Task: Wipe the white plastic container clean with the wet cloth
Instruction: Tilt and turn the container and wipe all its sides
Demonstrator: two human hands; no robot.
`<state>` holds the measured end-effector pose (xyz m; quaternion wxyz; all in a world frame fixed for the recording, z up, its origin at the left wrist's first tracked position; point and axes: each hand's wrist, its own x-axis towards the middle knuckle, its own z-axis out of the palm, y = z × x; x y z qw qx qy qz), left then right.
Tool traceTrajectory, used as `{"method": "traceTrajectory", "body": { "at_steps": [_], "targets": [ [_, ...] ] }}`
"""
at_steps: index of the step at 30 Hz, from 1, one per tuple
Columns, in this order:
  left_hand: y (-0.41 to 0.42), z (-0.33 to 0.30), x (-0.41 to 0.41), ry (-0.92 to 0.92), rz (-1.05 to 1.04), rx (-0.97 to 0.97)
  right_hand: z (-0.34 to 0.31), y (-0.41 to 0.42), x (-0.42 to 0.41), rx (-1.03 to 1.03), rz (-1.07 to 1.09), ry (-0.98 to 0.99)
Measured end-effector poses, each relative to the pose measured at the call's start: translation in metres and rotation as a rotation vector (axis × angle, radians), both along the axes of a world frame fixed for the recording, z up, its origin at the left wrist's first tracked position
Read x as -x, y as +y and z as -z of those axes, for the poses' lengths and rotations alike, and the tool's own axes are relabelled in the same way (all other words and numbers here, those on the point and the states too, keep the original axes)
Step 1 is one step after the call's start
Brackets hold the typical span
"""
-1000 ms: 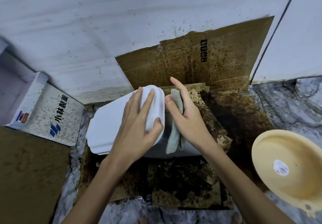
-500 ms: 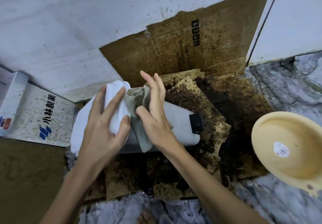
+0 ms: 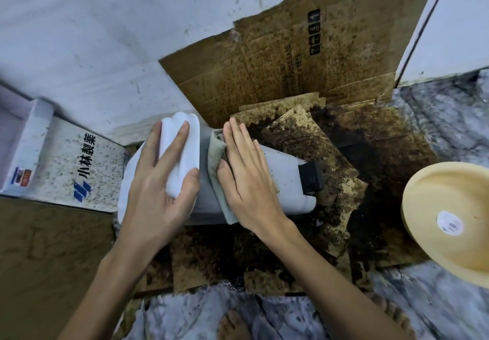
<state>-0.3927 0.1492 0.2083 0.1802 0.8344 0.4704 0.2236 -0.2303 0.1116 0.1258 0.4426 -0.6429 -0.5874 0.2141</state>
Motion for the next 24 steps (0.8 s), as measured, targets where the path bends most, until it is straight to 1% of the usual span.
{"method": "traceTrajectory", "body": {
  "at_steps": [2,6,10,13,17,21,24],
  "targets": [
    [0.002,0.001,0.003,-0.008,-0.008,0.002,0.006,0.001,0.002,0.034,0.051,0.007],
    [0.006,0.001,0.012,-0.017,-0.027,-0.004,0.031,-0.004,-0.009,0.177,0.137,0.034],
    [0.008,0.003,0.016,-0.017,-0.015,-0.01,0.062,-0.012,-0.031,0.313,0.249,0.109],
    [0.008,0.005,0.016,-0.011,-0.009,-0.019,0.074,-0.015,-0.04,0.319,0.287,0.162],
    [0.008,0.005,0.017,-0.02,-0.014,-0.032,0.077,-0.015,-0.042,0.295,0.285,0.205],
    [0.006,0.005,0.018,-0.023,-0.026,-0.015,0.064,-0.007,-0.03,0.317,0.307,0.227],
    [0.005,0.005,0.015,-0.01,-0.02,-0.021,0.041,0.001,-0.013,0.288,0.258,0.213]
  ]
}}
